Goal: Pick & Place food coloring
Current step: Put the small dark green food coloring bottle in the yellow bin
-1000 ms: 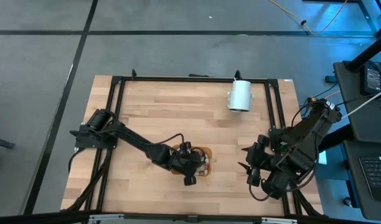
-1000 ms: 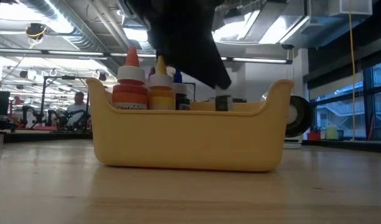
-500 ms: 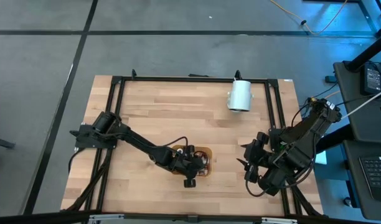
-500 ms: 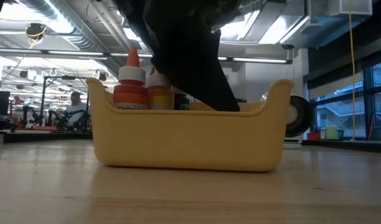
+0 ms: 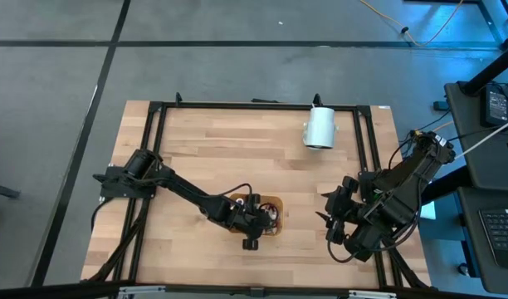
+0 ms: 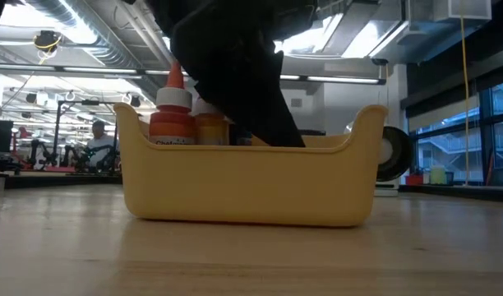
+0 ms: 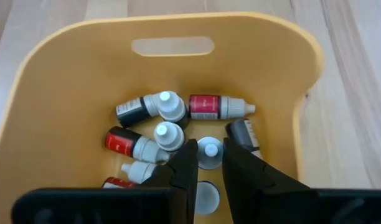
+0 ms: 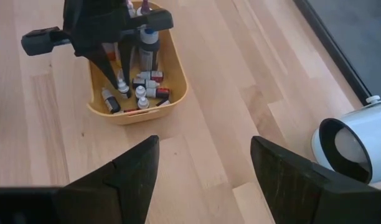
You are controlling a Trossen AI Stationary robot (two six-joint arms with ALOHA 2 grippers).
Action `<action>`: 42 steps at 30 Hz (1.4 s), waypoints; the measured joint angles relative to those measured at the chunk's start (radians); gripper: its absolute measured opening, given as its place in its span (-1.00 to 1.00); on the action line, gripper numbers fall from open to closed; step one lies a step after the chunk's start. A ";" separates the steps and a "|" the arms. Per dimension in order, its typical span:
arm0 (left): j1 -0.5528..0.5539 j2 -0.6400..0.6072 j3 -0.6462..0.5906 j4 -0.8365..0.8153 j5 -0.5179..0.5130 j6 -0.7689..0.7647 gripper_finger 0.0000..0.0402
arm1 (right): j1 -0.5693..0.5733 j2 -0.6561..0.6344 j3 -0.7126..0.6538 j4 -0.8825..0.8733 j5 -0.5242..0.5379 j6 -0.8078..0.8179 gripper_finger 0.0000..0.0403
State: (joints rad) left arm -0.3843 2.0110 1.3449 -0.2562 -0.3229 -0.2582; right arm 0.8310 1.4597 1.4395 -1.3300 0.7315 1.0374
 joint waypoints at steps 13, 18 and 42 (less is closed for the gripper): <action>0.000 0.001 -0.001 0.002 -0.008 0.012 -0.63 | 0.000 0.000 0.000 0.000 -0.020 0.002 0.27; 0.000 0.001 -0.001 0.000 -0.007 0.016 -0.61 | 0.000 0.000 0.000 0.001 -0.028 0.002 0.27; 0.005 -0.043 0.015 -0.016 0.010 0.112 -0.43 | 0.000 0.000 0.000 0.001 -0.027 0.002 0.27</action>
State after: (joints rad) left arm -0.3789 1.9682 1.3601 -0.2718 -0.3125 -0.1467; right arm 0.8314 1.4597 1.4391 -1.3289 0.7040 1.0393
